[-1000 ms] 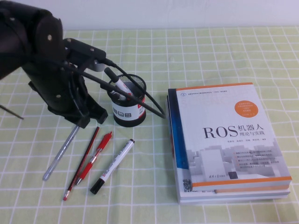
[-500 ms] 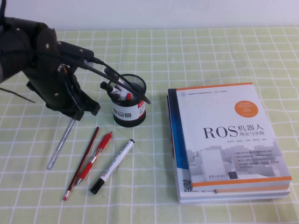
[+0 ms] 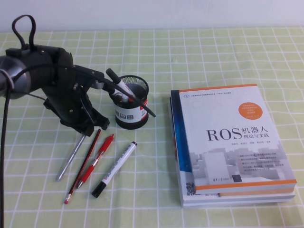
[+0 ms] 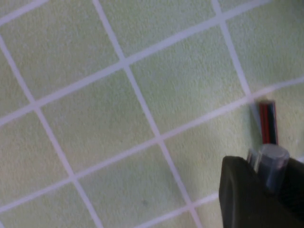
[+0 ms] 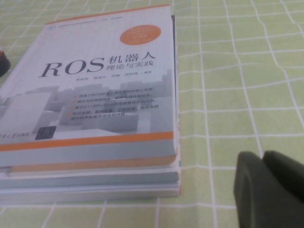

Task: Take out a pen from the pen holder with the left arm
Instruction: Place the pen on the table

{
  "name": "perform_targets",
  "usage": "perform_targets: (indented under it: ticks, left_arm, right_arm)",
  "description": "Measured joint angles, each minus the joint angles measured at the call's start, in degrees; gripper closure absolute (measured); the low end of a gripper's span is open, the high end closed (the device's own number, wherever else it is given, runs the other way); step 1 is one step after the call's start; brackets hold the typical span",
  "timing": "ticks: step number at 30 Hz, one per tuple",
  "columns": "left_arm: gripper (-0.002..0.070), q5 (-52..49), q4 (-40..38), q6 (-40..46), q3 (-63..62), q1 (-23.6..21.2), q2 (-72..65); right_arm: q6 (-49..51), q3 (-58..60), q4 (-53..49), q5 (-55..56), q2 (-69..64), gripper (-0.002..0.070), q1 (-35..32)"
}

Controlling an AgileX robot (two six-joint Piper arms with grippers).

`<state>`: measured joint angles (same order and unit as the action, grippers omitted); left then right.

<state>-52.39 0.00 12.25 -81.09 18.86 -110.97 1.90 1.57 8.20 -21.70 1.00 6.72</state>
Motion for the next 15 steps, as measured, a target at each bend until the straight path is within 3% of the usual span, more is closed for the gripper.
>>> perform_targets:
  ticks: [15]
  left_arm:
    - [0.0575,2.41,-3.91,2.53,-0.5,-0.6,-1.74]
  right_arm:
    - [0.0,0.0,0.0,0.0,0.0,0.0689,0.0]
